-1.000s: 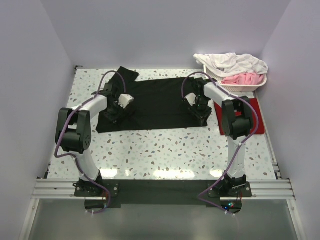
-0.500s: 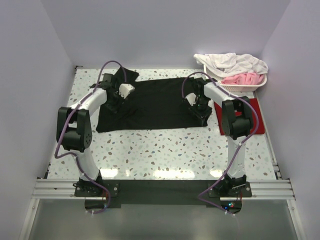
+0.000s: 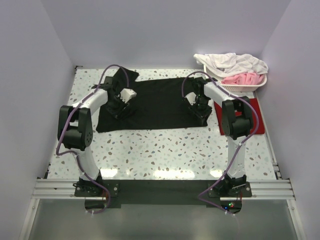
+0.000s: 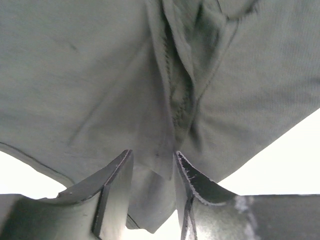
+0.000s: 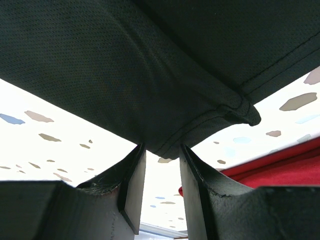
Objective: Fold and stack the t-shirts
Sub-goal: Fold the tshirt
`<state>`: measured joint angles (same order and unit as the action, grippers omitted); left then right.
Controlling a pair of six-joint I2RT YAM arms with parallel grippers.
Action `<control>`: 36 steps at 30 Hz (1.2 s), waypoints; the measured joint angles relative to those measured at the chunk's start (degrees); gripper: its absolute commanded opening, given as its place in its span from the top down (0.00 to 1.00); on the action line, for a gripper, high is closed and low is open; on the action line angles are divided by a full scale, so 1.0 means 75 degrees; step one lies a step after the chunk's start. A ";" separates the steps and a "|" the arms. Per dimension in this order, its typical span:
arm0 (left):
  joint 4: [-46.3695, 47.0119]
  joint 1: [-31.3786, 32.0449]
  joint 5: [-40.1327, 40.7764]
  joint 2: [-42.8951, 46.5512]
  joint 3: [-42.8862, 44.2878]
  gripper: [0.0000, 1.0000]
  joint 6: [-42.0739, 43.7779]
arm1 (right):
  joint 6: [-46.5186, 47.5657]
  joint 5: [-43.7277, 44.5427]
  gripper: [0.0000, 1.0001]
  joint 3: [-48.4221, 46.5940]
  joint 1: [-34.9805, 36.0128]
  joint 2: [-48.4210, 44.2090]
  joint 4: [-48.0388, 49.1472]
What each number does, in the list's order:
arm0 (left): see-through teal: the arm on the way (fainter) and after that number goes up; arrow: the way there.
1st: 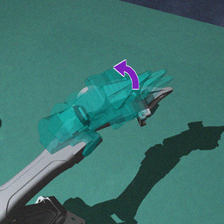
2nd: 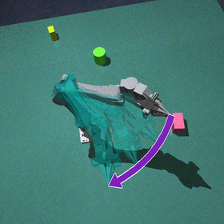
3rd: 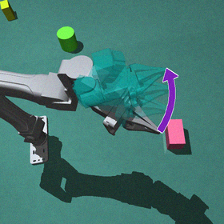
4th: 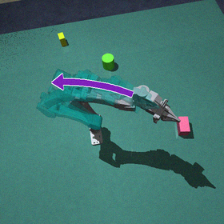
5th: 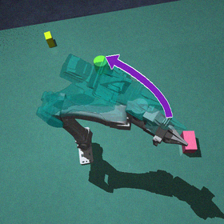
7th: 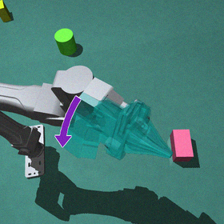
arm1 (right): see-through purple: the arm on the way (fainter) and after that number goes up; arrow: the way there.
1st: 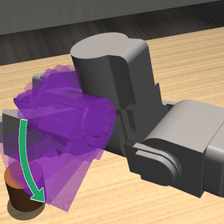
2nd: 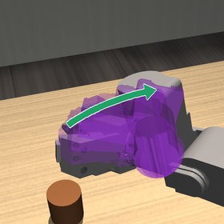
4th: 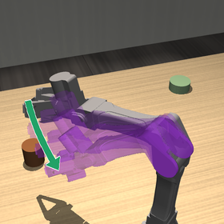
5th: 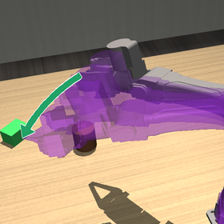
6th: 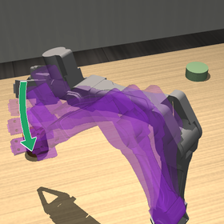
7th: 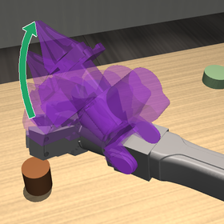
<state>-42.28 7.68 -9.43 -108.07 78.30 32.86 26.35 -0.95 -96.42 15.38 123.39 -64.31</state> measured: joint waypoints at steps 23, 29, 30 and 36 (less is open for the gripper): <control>-0.0055 0.0000 0.0061 -0.0172 -0.0154 1.00 0.0256 | 0.0000 0.0000 0.64 0.0000 0.0000 0.0000 0.0003; 0.0003 0.0000 0.0341 -0.0198 0.0277 1.00 0.0254 | 0.0003 0.0000 0.63 0.0000 0.0000 0.0000 0.0003; 0.0058 0.0000 0.0437 -0.0236 0.0455 1.00 0.0251 | 0.0006 0.0000 0.62 0.0000 0.0000 0.0000 0.0003; 0.0714 0.0000 0.0903 -0.0699 0.1513 1.00 0.0221 | 0.0009 0.0029 0.61 0.0000 0.0000 0.0000 0.0003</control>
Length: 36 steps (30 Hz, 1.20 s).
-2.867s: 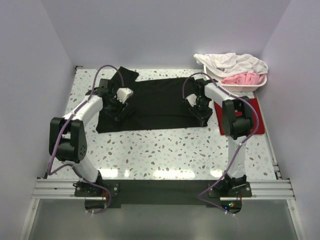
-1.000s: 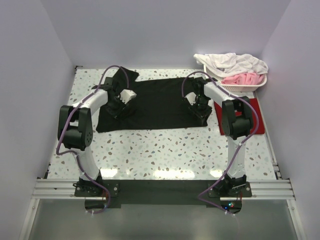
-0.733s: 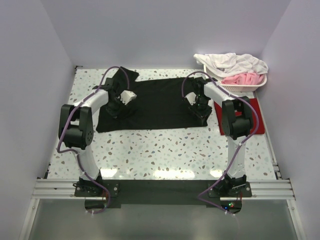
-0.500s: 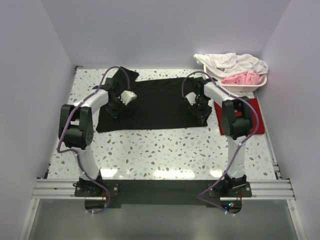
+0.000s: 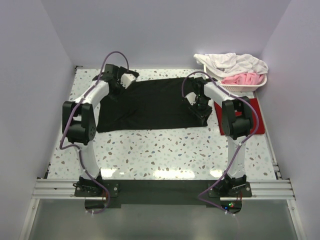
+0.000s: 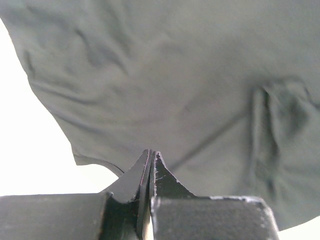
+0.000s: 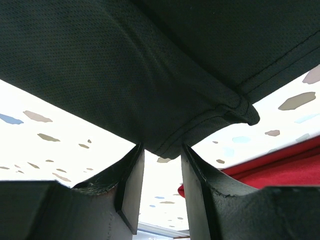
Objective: Fold and stack the t-shirts
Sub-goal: Fold the tshirt
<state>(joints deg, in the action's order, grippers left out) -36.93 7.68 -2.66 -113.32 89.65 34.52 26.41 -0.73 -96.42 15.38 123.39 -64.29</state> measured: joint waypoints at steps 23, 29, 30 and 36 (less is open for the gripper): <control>-0.2285 -0.0152 -0.1935 -0.0160 -0.0370 0.71 0.0548 | 0.0032 0.0166 0.61 0.0000 0.0000 0.0000 0.0003; -0.2116 -0.0152 -0.1778 -0.0160 -0.0446 0.92 0.0493 | 0.0026 0.0166 0.61 0.0000 0.0000 0.0000 0.0000; -0.2060 -0.0152 -0.1731 -0.0160 -0.0446 0.93 0.0487 | 0.0026 0.0166 0.61 0.0000 0.0000 0.0000 0.0000; -0.1853 -0.0152 -0.1463 -0.0187 -0.0423 1.00 0.0484 | 0.0026 0.0166 0.61 0.0000 0.0000 0.0000 0.0000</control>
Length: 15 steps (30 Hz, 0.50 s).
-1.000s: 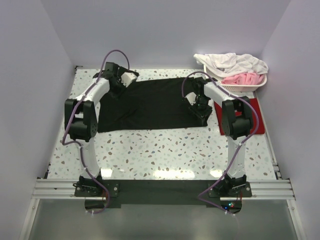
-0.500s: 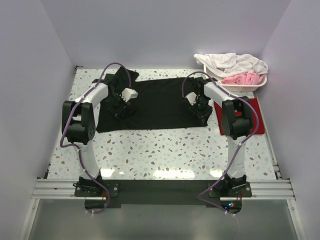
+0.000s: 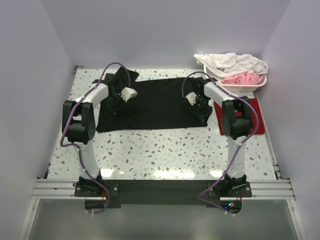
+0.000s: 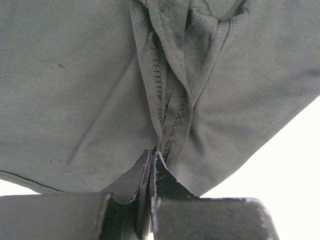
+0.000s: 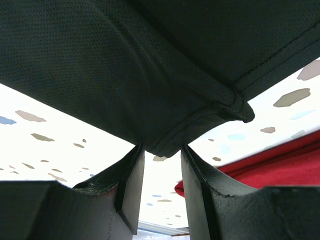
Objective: Fold and stack the t-shirts
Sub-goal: Fold the tshirt
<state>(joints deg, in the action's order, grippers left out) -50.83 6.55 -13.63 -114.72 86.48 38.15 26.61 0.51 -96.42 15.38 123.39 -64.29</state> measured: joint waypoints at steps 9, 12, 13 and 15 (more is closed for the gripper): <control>-0.0012 0.0000 -0.0029 -0.0076 0.0236 1.00 0.0023 | 0.0000 0.0003 0.61 0.0000 0.0000 0.0006 0.0000; 0.0067 -0.0003 0.0041 -0.0076 0.0574 1.00 0.0009 | 0.0000 0.0003 0.61 0.0000 0.0000 0.0012 0.0000; 0.0152 -0.0003 0.0105 -0.0076 0.0702 1.00 0.0000 | 0.0000 0.0003 0.60 0.0000 0.0000 0.0012 0.0000; 0.0393 -0.0003 0.0242 -0.0076 0.0892 1.00 -0.0003 | 0.0000 0.0003 0.59 0.0000 0.0000 0.0012 0.0000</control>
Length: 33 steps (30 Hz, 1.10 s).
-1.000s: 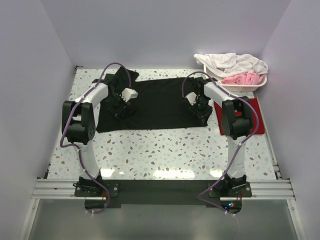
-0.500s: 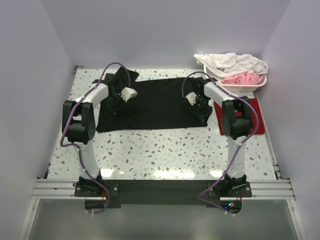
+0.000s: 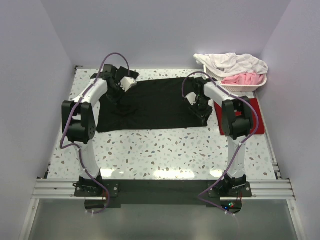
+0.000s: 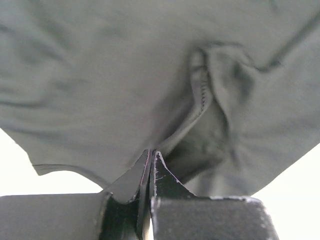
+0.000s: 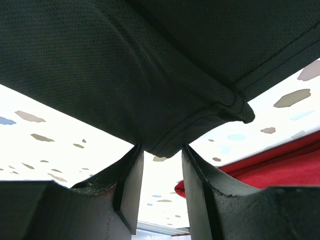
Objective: Fold and stack the t-shirts
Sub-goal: Fold the tshirt
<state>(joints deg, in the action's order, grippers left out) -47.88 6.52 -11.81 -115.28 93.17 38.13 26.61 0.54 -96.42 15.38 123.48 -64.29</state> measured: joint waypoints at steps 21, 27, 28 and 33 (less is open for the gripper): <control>0.1591 -0.0828 0.0321 0.0315 -0.0210 0.59 -0.1008 | 0.0000 -0.0137 0.53 -0.0149 0.0000 -0.0020 -0.0143; 0.0874 -0.0903 -0.0251 0.1285 -0.1577 0.60 -0.1005 | 0.0064 -0.0379 0.55 -0.0201 0.0000 -0.0423 -0.0187; 0.0764 -0.0877 -0.0277 0.1332 -0.1807 0.60 -0.1008 | 0.0082 -0.0411 0.57 -0.0248 0.0000 -0.0452 -0.0207; 0.0478 -0.0912 -0.0181 0.1166 -0.2486 0.62 -0.1078 | 0.0079 -0.0423 0.61 -0.0233 0.0000 -0.0458 -0.0093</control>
<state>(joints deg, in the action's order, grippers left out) -44.29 -0.32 -13.17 -106.54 74.52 30.04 27.20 -2.63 -98.17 15.38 120.05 -64.99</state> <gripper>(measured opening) 0.396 0.406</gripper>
